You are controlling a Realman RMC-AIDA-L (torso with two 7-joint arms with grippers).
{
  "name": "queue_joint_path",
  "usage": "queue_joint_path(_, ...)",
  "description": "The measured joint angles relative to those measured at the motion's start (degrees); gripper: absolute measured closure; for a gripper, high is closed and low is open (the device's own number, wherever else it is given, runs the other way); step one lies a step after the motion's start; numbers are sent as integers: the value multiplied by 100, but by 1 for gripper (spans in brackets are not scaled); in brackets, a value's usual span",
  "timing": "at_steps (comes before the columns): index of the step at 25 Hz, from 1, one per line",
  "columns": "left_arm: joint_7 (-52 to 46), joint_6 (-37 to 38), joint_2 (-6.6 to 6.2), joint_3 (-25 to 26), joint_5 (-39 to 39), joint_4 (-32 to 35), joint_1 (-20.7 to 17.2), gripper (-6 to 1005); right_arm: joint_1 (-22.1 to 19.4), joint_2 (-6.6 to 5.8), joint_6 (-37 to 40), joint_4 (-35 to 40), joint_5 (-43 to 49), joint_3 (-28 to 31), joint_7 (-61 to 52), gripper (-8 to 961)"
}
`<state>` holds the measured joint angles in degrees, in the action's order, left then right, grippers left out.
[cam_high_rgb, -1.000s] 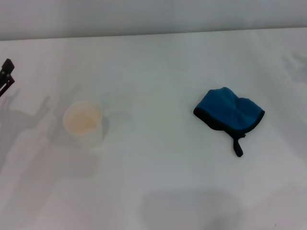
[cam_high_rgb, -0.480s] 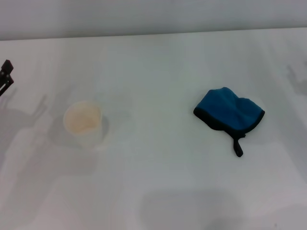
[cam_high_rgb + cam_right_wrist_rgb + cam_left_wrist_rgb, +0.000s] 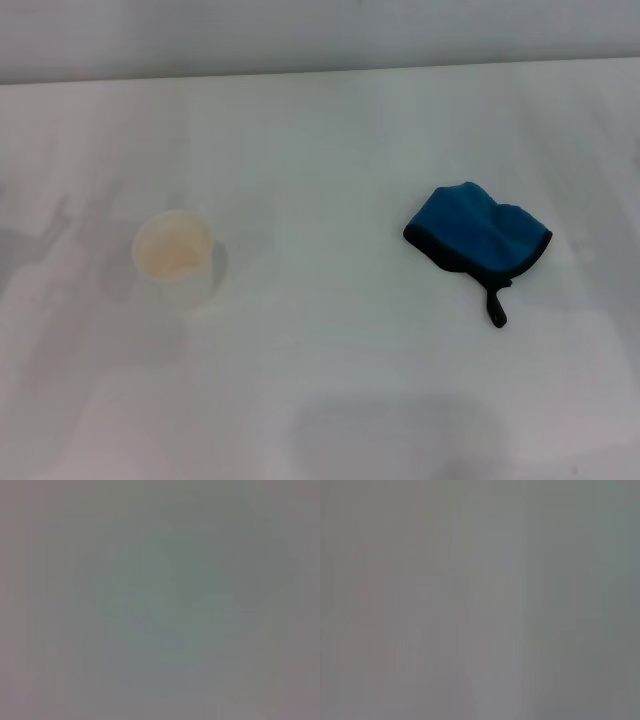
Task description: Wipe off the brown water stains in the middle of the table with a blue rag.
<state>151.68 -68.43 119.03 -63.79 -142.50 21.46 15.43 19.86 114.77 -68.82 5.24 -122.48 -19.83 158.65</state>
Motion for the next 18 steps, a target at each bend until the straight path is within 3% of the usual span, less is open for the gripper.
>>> queue_joint_path(3, 17, -24, 12, 6, -247, -62, -26, 123, -19, 1, -27, -59, -223, 6, 4, 85)
queue_joint_path(18, 310, -581, 10, -8, -1055, -543, 34, 123, -129, 1, -251, -34, -260, 5, 137, 84)
